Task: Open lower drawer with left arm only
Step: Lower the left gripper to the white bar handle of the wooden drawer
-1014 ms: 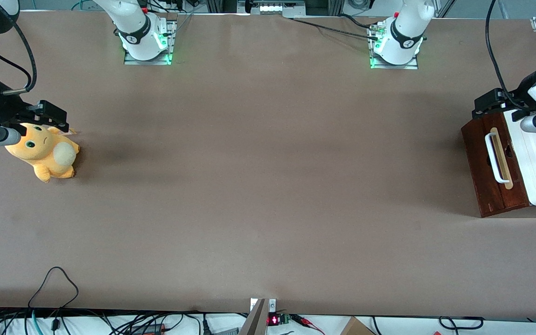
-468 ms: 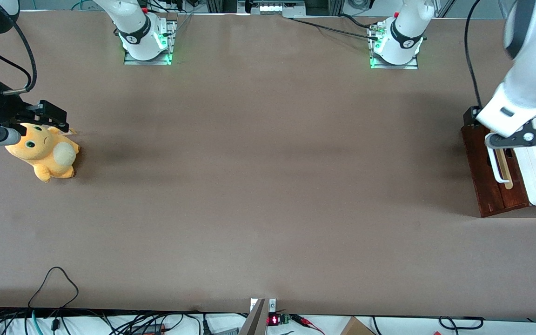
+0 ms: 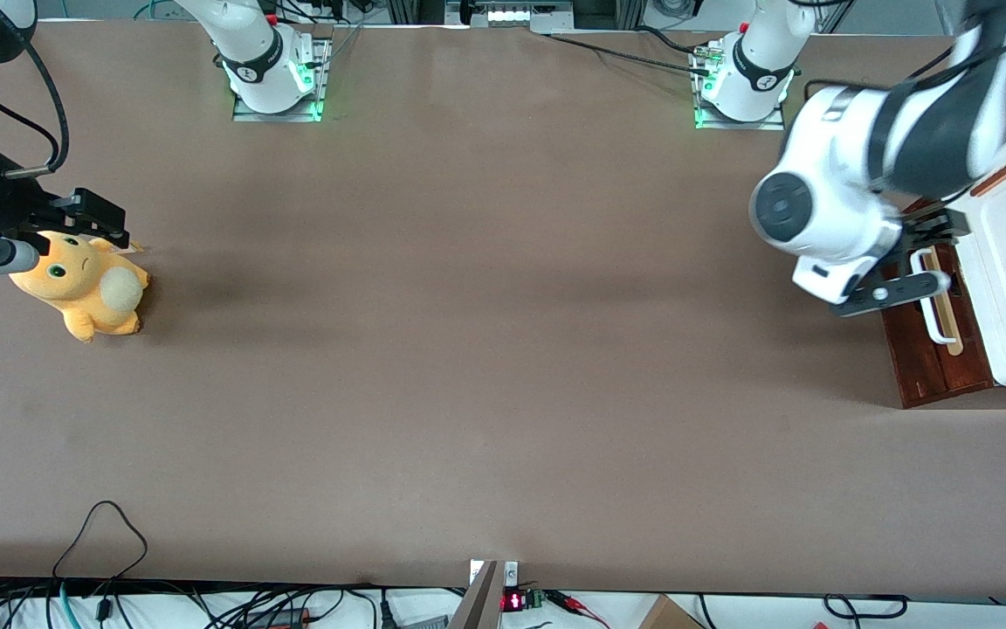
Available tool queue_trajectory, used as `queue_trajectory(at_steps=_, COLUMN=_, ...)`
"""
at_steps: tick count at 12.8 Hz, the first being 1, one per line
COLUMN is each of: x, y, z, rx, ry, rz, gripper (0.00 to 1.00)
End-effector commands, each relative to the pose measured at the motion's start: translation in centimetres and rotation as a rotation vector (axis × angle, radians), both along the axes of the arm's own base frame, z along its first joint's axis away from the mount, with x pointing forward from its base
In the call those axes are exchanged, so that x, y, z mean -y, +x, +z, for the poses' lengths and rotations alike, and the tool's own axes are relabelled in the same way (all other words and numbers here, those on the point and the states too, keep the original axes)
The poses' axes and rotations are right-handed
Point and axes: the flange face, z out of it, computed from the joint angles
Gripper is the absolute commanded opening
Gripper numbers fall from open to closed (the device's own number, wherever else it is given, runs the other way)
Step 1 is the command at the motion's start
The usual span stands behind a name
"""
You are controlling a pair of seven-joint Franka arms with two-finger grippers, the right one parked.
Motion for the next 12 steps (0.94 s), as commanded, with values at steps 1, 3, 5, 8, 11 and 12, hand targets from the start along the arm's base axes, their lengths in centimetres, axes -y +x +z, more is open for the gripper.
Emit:
queue_trajectory(at_steps=1, x=-1.6, y=-1.7, z=-6.0, rx=0.044, ry=0.186, rz=-0.034, gripper=0.92)
queue_trajectory(at_steps=3, x=-2.3, y=-2.7, z=-10.0, rx=0.025, ry=0.282, rz=-0.096, gripper=0.92)
queue_trajectory(at_steps=5, x=-2.8, y=-3.2, z=-12.5, rx=0.003, ry=0.342, rz=-0.146, gripper=0.92)
queue_trajectory(at_steps=8, x=-3.3, y=-3.3, z=-16.3, rx=-0.035, ry=0.375, rz=-0.182, gripper=0.91)
queue_trajectory(at_steps=11, x=-5.5, y=-3.2, z=-19.5, rx=-0.047, ry=0.421, rz=-0.191, gripper=0.90)
queue_trajectory(at_steps=12, x=-6.4, y=-3.1, z=-20.2, rx=-0.040, ry=0.442, rz=-0.191, gripper=0.90)
